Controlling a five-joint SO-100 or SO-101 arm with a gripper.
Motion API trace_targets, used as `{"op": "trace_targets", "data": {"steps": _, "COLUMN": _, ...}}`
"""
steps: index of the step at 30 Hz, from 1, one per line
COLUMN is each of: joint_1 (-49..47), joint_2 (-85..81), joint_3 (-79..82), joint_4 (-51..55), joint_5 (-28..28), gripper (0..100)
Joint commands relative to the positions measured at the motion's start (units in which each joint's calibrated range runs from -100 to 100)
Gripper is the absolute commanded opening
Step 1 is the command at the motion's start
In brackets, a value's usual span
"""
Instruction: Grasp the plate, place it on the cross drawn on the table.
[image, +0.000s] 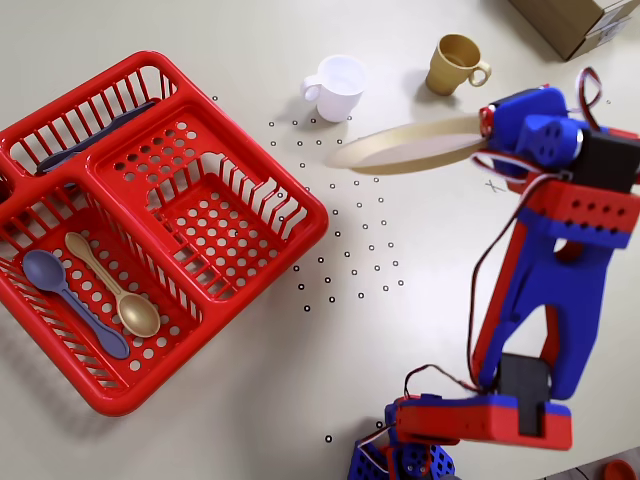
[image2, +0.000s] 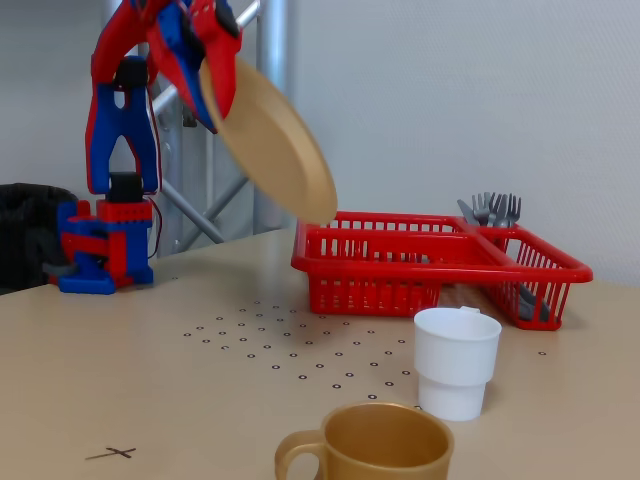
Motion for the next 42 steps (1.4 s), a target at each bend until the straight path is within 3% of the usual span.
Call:
{"op": "trace_targets", "data": {"steps": 1, "joint_1": 3.29, "joint_2": 0.62, "joint_3": -4.08, "joint_4": -3.03, "joint_5": 0.59, "gripper": 0}}
{"op": "trace_targets", "data": {"steps": 10, "joint_1": 11.19, "joint_2": 9.75, "joint_3": -3.63, "joint_4": -14.95, "joint_5": 0.34, "gripper": 0}}
{"op": "trace_targets", "data": {"steps": 23, "joint_1": 19.87, "joint_2": 17.94, "joint_3": -3.81, "joint_4": -23.15, "joint_5": 2.1, "gripper": 0}}
{"op": "trace_targets", "data": {"steps": 42, "joint_1": 21.17, "joint_2": 33.5, "joint_3": -7.16, "joint_4": -35.95, "joint_5": 2.83, "gripper": 0}}
